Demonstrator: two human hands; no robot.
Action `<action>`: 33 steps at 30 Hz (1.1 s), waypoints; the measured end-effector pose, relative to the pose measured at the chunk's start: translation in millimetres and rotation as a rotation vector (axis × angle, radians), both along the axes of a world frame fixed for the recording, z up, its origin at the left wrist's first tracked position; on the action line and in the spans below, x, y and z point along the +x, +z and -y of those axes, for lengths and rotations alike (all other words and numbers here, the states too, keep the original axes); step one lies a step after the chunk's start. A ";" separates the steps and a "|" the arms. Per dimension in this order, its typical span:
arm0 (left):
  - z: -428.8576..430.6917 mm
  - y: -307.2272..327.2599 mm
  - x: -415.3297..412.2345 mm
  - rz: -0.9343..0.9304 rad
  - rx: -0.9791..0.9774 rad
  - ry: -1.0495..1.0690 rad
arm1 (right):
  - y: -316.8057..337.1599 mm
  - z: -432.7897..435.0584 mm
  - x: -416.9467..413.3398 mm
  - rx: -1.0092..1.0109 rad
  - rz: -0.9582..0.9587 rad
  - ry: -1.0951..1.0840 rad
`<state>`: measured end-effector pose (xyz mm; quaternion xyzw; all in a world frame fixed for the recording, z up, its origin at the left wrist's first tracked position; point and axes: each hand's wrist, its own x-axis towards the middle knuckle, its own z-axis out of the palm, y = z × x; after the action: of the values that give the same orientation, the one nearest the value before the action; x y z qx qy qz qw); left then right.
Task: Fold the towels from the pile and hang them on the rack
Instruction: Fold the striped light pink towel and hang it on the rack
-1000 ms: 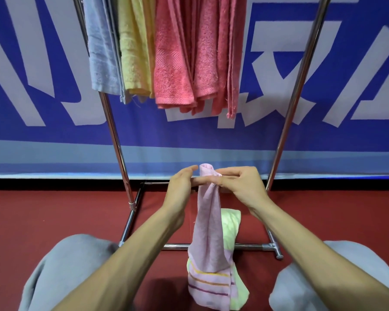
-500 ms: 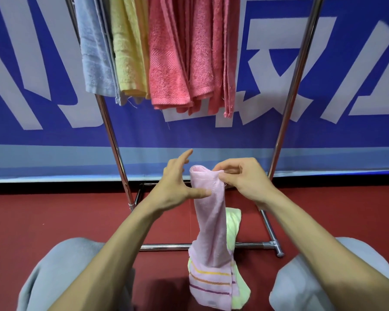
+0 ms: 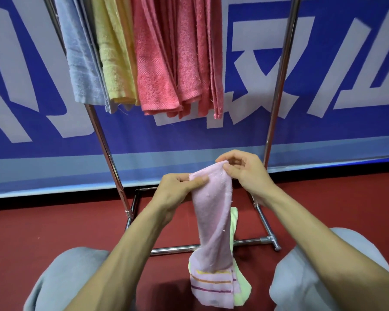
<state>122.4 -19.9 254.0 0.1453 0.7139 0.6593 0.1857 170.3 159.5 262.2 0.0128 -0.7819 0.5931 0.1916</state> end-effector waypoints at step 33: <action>4.9 298.6 9.6 -0.930 0.040 0.320 | 288.5 38.1 14.0 -0.107 -0.317 -0.175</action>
<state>132.0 -24.8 552.5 0.3162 0.7219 0.5582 -0.2593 184.4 121.4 550.7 0.0278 -0.7074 0.6056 0.3634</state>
